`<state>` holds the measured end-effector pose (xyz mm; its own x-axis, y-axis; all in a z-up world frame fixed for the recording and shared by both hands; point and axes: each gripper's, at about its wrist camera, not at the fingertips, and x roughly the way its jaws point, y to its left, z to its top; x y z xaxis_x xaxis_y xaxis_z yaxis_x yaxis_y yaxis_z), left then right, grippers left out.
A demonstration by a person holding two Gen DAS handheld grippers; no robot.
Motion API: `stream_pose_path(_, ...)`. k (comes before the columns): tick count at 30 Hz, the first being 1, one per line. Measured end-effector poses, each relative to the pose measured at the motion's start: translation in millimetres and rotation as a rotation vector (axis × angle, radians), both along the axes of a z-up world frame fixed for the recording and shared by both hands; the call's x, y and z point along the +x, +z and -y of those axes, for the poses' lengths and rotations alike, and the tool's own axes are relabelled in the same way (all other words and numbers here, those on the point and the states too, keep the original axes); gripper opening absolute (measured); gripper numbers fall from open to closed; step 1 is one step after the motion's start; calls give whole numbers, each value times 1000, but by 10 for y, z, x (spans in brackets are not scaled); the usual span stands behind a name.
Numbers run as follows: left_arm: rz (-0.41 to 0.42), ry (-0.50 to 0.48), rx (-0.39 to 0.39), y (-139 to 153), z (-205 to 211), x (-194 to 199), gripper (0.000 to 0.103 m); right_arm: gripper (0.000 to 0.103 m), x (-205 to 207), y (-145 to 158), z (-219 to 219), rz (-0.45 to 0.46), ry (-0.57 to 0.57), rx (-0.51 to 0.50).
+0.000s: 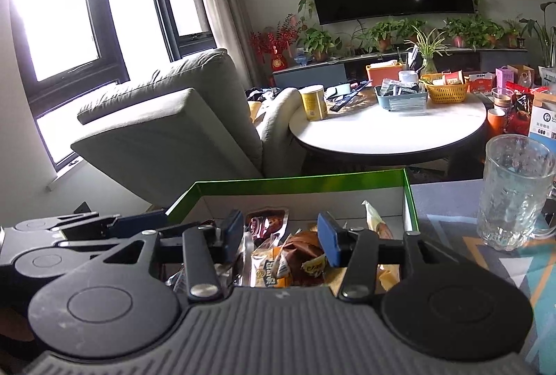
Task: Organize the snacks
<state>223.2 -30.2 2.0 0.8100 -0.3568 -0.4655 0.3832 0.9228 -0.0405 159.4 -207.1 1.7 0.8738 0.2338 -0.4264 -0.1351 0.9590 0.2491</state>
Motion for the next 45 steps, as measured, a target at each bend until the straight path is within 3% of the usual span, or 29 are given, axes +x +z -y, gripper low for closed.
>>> stream_pose_path(14, 58, 49, 39, 64, -65, -442, 50, 43, -263, 55, -65, 2, 6, 21)
stream_pose_path(19, 94, 76, 43, 136, -94, -635, 55, 43, -381, 94, -86, 7, 5, 31)
stream_pose_path(22, 113, 105, 36, 182, -133, -745, 65, 43, -470, 114, -116, 14, 8, 33)
stream_pose_path(26, 144, 150, 57, 221, -148, -893, 69, 44, -626, 147, -115, 40, -9, 59)
stream_pose_path(45, 135, 193, 51, 247, -252, -1399, 74, 44, -1169, 200, -111, 107, -35, 65)
